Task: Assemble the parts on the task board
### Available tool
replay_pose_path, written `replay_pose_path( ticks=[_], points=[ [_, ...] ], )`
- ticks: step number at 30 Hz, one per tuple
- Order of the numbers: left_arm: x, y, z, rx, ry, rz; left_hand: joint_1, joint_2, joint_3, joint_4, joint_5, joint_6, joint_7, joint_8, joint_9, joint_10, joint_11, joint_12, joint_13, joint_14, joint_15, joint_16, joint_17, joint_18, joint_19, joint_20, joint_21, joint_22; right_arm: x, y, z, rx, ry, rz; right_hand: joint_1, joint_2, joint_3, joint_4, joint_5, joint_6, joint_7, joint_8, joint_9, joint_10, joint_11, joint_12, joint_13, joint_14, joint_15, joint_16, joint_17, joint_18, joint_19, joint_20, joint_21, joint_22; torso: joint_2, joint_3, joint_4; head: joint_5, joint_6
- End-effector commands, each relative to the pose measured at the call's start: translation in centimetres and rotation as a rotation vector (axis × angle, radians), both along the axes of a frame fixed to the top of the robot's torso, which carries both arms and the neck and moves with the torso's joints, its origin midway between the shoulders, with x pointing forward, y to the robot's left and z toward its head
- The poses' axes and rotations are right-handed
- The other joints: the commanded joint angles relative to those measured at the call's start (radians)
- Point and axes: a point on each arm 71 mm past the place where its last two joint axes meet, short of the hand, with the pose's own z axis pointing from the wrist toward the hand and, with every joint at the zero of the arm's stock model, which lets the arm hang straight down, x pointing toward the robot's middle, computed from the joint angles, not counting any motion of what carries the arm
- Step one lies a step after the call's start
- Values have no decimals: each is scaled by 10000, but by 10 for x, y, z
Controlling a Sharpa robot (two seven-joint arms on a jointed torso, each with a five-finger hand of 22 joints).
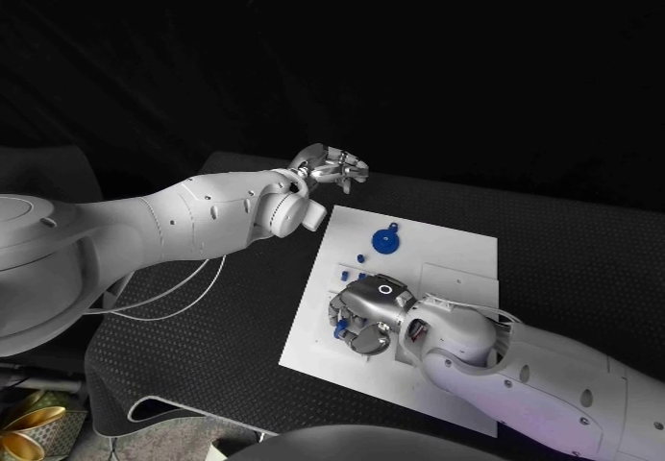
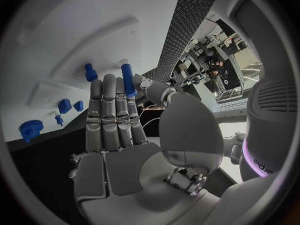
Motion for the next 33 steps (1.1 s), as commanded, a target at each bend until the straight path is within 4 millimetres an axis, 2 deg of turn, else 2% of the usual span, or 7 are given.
replay_pose_path(
  ticks=[1,33],
  points=[
    [0,-3,1,-95,-33,-181,-13,-63,-21,50,-68,-58,33,-61,9,-83,4,28,12,-19,23,-62,11,5,-42,-432,-27,189,0,-3,-5,-382,33,80,-1,96,-5,-63,-8,65,21,33,17,54,21,2,14,60,-16,25,17,64,51,0,28,-9,-3,-4,9,-3,-25],
    [0,-1,1,-82,-7,-160,-3,-59,-21,49,-68,-64,35,-67,14,-93,6,31,13,-24,25,-66,16,5,-54,-430,-28,190,2,-11,-10,-786,235,22,-49,145,-40,-185,-8,82,11,47,50,87,7,-4,54,82,-26,21,67,64,67,-9,38,23,-1,1,0,-9,-80]
  ],
)
